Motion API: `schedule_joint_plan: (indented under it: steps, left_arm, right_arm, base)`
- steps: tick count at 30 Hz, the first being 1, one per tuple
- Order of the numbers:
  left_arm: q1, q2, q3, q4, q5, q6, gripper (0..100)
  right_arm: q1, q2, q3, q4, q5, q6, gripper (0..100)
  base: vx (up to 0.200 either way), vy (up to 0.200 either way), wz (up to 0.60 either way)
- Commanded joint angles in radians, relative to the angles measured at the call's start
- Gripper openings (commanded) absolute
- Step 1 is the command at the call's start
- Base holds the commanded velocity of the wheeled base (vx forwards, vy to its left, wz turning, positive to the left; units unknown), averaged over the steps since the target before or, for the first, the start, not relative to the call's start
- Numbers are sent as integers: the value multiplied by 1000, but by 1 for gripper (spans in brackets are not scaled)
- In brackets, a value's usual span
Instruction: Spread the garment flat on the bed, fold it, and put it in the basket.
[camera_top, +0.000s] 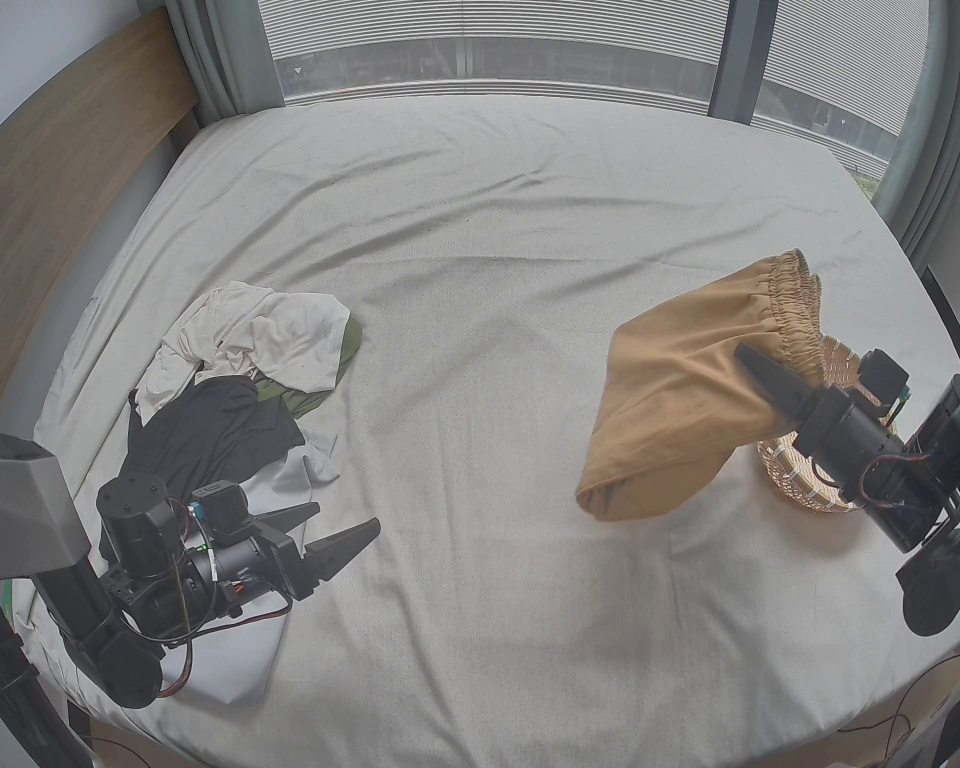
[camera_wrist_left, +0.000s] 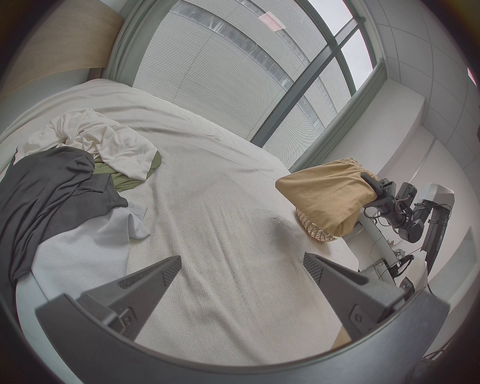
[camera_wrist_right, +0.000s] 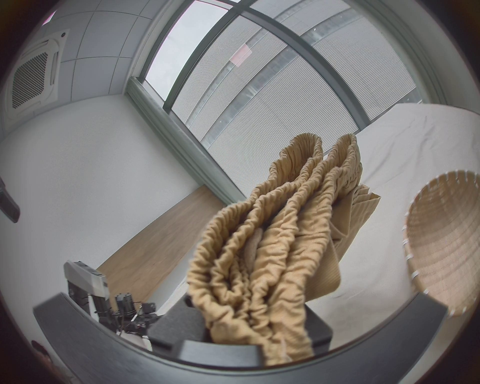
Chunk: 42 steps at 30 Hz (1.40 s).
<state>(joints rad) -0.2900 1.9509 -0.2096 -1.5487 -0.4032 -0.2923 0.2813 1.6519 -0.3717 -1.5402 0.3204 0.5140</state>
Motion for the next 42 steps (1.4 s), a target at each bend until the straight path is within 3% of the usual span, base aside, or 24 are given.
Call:
schedule_joint_plan:
  steps: [1, 9, 27, 30, 42]
  left_arm:
    - [-3, 3, 1, -1, 0, 1, 100]
    - [-6, 20, 7, -2, 0, 32, 100]
    - [-6, 19, 13, -2, 0, 32, 100]
    - [-8, 20, 13, -2, 0, 33, 100]
    - [-8, 19, 13, -2, 0, 33, 100]
  right_arm:
    - [-85, -1, -27, 0, 3, -9, 0]
    - [-206, 2, -39, 0, 58, -22, 0]
    - [-398, 8, -95, 12, 74, -74, 0]
    - [-441, 17, -104, 51, 72, -131, 0]
    - [-514, 80, -113, 54, 72, -209, 0]
  base:
    - [0, 0, 0]
    - [0, 0, 0]
    - [0, 0, 0]
    - [0, 0, 0]
    - [0, 0, 0]
